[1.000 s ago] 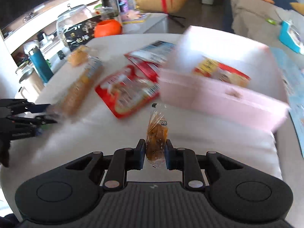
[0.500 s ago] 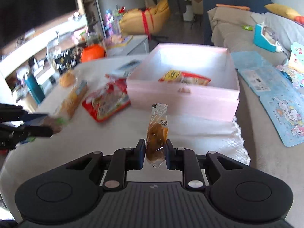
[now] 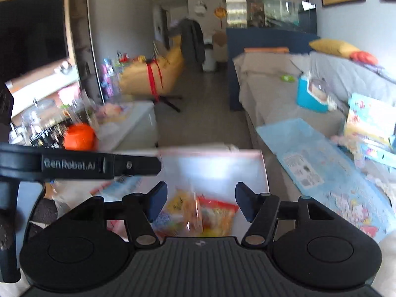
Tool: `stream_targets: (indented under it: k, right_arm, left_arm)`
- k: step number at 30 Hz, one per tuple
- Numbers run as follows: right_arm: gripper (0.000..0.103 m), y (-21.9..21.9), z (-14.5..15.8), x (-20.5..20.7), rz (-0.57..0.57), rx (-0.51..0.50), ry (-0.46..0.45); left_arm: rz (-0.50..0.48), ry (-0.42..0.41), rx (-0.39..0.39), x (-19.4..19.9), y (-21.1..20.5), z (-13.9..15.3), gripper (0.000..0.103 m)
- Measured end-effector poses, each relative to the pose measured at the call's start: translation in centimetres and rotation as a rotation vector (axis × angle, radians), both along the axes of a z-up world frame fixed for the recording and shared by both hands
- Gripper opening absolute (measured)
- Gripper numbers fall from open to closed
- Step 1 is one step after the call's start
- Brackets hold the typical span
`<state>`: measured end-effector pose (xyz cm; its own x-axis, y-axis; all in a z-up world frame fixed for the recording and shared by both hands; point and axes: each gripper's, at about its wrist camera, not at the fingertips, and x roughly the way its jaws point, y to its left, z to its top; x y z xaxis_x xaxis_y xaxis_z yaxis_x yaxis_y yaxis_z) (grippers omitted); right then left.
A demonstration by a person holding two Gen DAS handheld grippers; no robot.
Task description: Organize snacks
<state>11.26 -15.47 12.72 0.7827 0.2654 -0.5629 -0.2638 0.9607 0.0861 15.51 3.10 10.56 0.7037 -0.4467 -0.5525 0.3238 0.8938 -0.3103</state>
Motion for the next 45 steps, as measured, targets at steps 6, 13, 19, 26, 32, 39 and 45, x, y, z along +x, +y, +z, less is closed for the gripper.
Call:
stream_targets:
  k: [6,13,19,26,32,39,45]
  right_arm:
    - [0.061,-0.6,-3.9,-3.2,0.081,-0.013,0.056]
    - [0.062,0.8,-7.9,-6.4,0.148,-0.043,0.13]
    - [0.064,2.3,-9.4,-6.4,0.192,-0.015,0.177]
    - [0.075,3.4,-10.6,-7.0,0.193,-0.06,0.127]
    - [0.08,3.4,-10.7,-7.0,0.208,-0.069,0.122]
    - [0.082,4.4,-10.4,-6.7,0.231,-0.08,0.13]
    - [0.082,6.0,-9.2,-4.7,0.286,0.064,0.194]
  left_arm:
    - [0.223,-0.055,0.111,-2.1,3.6,-2.1,0.038]
    - [0.282,0.027,0.163,-0.9,7.7,-4.1,0.038]
    - [0.215,0.025,0.167,0.2,5.3,-5.3,0.038]
    - [0.18,0.021,0.213,3.4,3.7,-6.8,0.039]
    - [0.091,-0.027,0.34,-1.0,4.6,-6.9,0.037]
    - [0.116,-0.057,0.384,-6.7,7.1,-6.7,0.037]
    - [0.301,0.042,0.269,-9.0,11.7,-6.0,0.035]
